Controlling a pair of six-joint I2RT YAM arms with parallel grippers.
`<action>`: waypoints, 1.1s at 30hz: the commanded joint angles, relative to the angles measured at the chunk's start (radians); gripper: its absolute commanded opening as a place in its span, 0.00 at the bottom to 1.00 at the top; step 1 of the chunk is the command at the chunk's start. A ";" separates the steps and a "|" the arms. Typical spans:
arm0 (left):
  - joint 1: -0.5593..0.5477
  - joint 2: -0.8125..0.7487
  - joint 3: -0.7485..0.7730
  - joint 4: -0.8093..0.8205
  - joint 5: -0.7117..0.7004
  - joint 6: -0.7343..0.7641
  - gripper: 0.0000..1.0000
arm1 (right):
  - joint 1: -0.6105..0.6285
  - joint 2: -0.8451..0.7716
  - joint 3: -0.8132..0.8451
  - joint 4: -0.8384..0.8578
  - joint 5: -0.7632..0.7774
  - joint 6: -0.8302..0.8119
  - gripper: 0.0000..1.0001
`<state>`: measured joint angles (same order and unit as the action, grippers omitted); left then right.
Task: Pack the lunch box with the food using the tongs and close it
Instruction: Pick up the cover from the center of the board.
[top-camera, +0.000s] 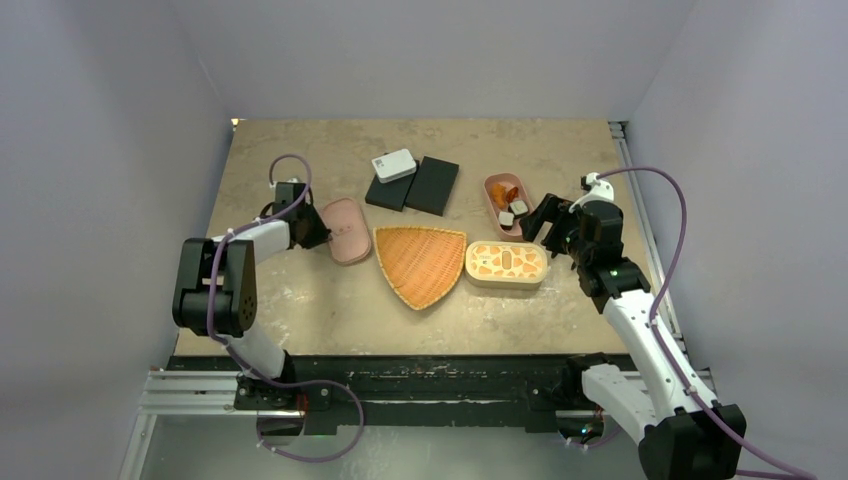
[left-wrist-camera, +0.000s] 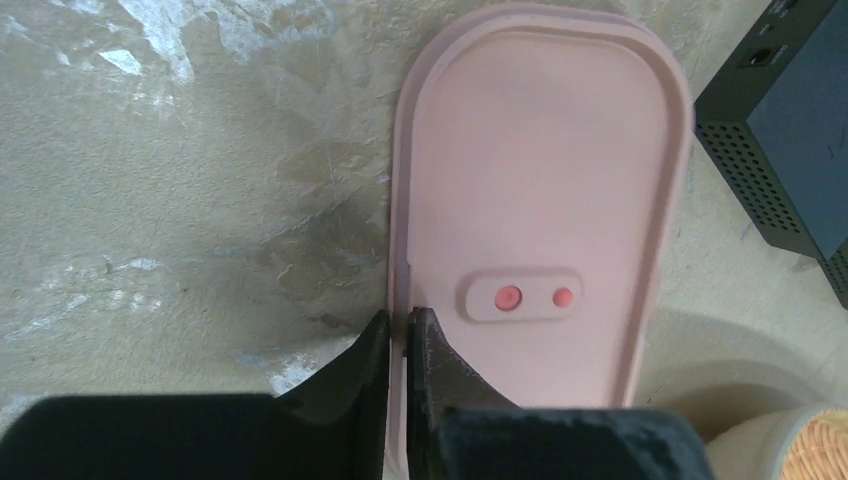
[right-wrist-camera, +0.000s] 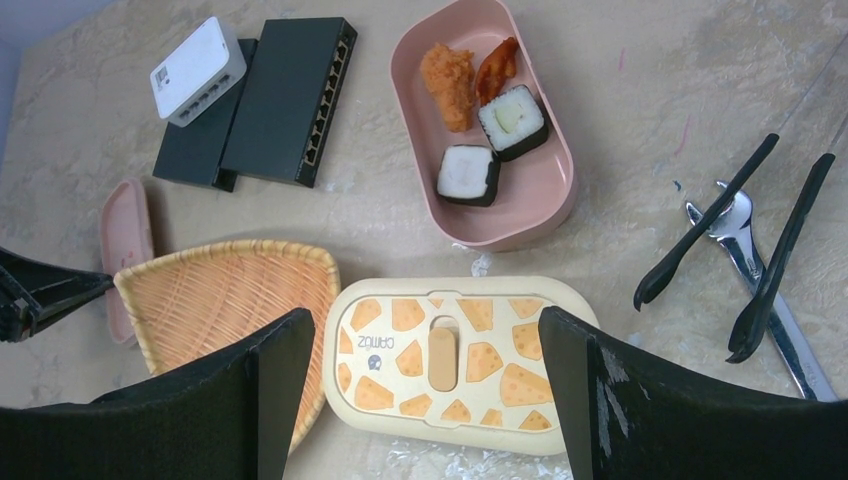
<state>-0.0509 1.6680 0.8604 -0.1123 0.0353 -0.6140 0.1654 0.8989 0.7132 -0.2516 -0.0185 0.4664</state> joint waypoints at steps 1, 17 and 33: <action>0.039 0.005 -0.014 0.007 0.063 -0.018 0.00 | 0.003 -0.007 0.001 0.033 -0.011 -0.014 0.86; 0.122 -0.214 -0.115 0.094 0.190 -0.026 0.00 | 0.003 -0.012 0.004 0.059 -0.091 0.008 0.87; -0.144 -0.387 -0.057 0.412 0.334 -0.056 0.00 | 0.287 0.089 0.113 0.273 -0.220 0.056 0.81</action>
<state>-0.1223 1.3060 0.7422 0.1257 0.3019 -0.6353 0.3157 0.9562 0.7414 -0.0925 -0.2981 0.4812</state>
